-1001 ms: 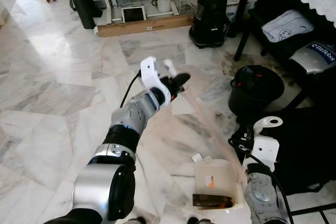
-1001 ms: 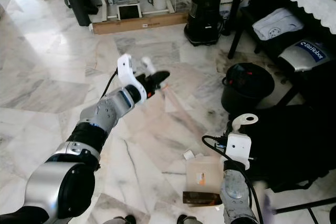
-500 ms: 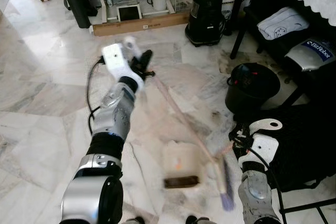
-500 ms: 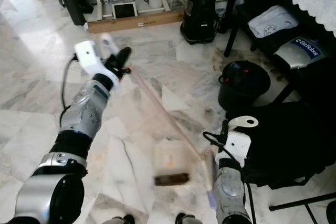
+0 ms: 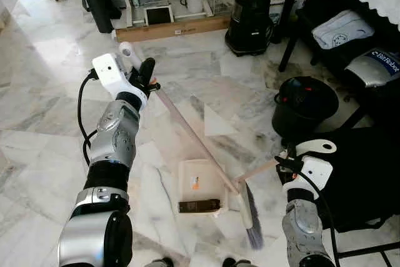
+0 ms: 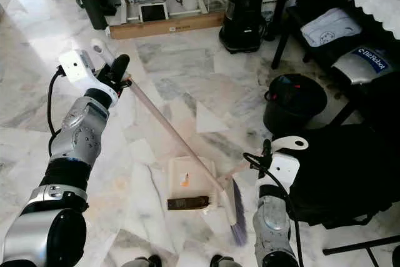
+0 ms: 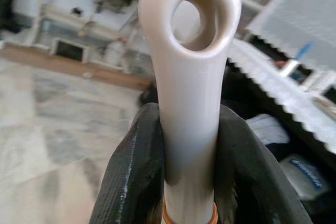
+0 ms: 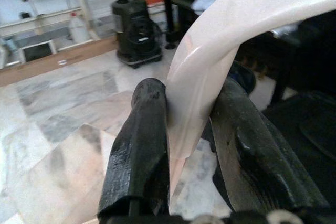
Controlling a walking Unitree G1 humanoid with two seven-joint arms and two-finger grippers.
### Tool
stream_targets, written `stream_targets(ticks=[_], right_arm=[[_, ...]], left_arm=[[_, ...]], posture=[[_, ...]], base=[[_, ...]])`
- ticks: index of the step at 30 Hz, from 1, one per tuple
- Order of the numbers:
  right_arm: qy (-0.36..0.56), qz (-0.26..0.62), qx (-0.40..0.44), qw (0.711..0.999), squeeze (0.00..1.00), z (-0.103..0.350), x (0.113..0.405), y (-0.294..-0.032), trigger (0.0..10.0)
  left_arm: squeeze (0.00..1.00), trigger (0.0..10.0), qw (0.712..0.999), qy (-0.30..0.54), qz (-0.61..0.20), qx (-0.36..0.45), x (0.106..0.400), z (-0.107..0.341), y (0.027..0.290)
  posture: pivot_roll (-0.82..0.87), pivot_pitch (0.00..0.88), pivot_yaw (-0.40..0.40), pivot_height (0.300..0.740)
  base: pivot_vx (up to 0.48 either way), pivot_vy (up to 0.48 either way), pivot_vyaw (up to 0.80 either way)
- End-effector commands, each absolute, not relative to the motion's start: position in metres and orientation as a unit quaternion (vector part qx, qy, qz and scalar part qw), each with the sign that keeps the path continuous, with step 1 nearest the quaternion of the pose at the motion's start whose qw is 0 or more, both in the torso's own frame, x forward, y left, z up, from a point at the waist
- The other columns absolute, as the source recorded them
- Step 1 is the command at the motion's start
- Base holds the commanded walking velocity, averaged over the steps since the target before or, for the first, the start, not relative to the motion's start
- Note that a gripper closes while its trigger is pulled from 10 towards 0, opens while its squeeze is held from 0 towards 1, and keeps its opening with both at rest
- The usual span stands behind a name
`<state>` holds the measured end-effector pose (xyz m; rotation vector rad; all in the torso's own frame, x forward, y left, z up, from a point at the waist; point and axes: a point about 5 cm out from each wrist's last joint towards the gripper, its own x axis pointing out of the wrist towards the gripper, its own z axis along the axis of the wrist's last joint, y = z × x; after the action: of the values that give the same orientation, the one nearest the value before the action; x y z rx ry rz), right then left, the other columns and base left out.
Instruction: Sweep floor
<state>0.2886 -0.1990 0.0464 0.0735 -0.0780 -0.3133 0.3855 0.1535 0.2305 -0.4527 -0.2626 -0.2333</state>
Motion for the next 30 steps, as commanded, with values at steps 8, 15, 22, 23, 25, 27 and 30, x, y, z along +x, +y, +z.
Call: stream_targets(ticks=[8, 15, 22, 23, 25, 27, 30], right_arm=[[-0.032, -0.252, 0.073, 0.965, 0.0, 0.047, 0.283, -0.239, 10.0], [-0.039, -0.262, 0.069, 0.962, 0.0, 0.051, 0.285, -0.244, 10.0], [-0.044, -0.257, 0.078, 0.962, 0.0, 0.053, 0.287, -0.241, 10.0], [-0.046, -0.259, 0.083, 0.961, 0.0, 0.053, 0.287, -0.241, 10.0], [-0.048, -0.262, 0.093, 0.959, 0.0, 0.053, 0.287, -0.241, 10.0], [-0.052, -0.266, 0.103, 0.957, 0.0, 0.054, 0.287, -0.242, 10.0], [-0.058, -0.27, 0.11, 0.955, 0.0, 0.057, 0.288, -0.245, 10.0]], left_arm=[[0.0, 10.0, 0.94, -0.166, -0.244, -0.172, 0.373, 0.266, 0.15], [0.0, 10.0, 0.934, -0.145, -0.299, -0.133, 0.366, 0.267, 0.155], [0.0, 10.0, 0.95, -0.209, -0.194, -0.127, 0.371, 0.28, 0.174], [0.0, 10.0, 0.954, -0.212, -0.174, -0.118, 0.372, 0.278, 0.176], [0.0, 10.0, 0.959, -0.217, -0.148, -0.103, 0.372, 0.276, 0.179], [0.0, 10.0, 0.965, -0.223, -0.117, -0.079, 0.372, 0.272, 0.182], [0.0, 10.0, 0.971, -0.227, -0.079, -0.006, 0.37, 0.263, 0.185]], posture=[[0.09, 0.103, 0.021, 0.74], [0.09, 0.091, 0.022, 0.74], [0.09, 0.085, 0.019, 0.74], [0.09, 0.086, 0.018, 0.74], [0.09, 0.088, 0.017, 0.74], [0.09, 0.089, 0.016, 0.74], [0.09, 0.088, 0.015, 0.74]], base=[[0.0, 0.0, 0.0], [0.0, 0.0, 0.0], [0.0, 0.0, 0.0], [0.0, 0.0, 0.0], [0.0, 0.0, 0.0], [0.0, 0.0, 0.0], [0.0, 0.0, 0.0]])
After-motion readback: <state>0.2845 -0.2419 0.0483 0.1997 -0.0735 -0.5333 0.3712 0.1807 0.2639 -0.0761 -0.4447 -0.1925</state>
